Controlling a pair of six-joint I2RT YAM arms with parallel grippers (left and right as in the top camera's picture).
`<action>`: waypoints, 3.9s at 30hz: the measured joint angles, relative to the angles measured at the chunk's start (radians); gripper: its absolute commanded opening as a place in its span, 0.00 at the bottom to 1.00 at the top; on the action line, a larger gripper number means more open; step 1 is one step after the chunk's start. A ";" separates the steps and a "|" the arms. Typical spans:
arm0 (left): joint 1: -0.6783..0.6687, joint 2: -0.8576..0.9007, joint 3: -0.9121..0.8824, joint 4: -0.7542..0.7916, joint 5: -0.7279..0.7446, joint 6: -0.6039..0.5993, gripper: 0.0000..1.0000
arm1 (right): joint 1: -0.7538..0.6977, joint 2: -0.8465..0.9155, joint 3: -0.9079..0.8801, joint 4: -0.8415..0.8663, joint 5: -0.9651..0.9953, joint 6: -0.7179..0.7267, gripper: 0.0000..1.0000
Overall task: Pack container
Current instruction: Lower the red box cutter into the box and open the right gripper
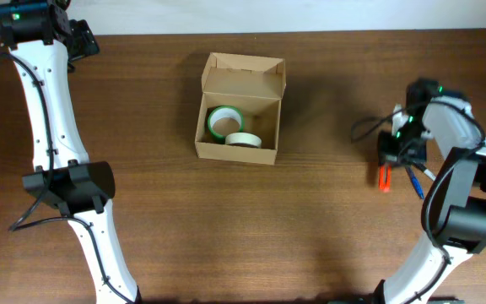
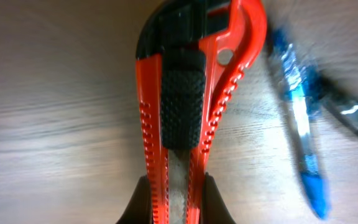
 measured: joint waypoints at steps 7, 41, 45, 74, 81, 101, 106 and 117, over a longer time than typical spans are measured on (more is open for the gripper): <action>0.000 0.000 0.000 0.000 0.000 0.000 1.00 | 0.139 -0.046 0.452 -0.143 -0.002 -0.014 0.04; 0.000 0.000 0.000 0.000 0.000 0.000 1.00 | 0.825 0.227 0.767 -0.184 -0.023 -0.738 0.04; 0.000 0.000 0.000 0.000 0.000 0.000 1.00 | 0.825 0.254 0.767 -0.190 -0.023 -0.753 0.04; 0.000 0.000 0.000 0.000 0.000 0.000 1.00 | 0.799 0.316 0.711 -0.186 -0.022 -0.775 0.04; 0.000 0.000 0.000 0.000 0.000 0.000 1.00 | 0.799 0.316 0.710 -0.164 -0.007 -0.775 0.04; 0.000 0.000 0.000 0.000 0.000 0.000 1.00 | 0.744 0.327 0.684 -0.004 0.065 -0.668 0.06; 0.000 0.000 0.000 0.000 0.000 0.000 1.00 | 0.738 0.330 0.683 0.000 0.065 -0.662 0.08; 0.000 0.000 0.000 0.000 0.000 0.000 1.00 | 0.738 0.340 0.683 -0.026 0.055 -0.662 0.27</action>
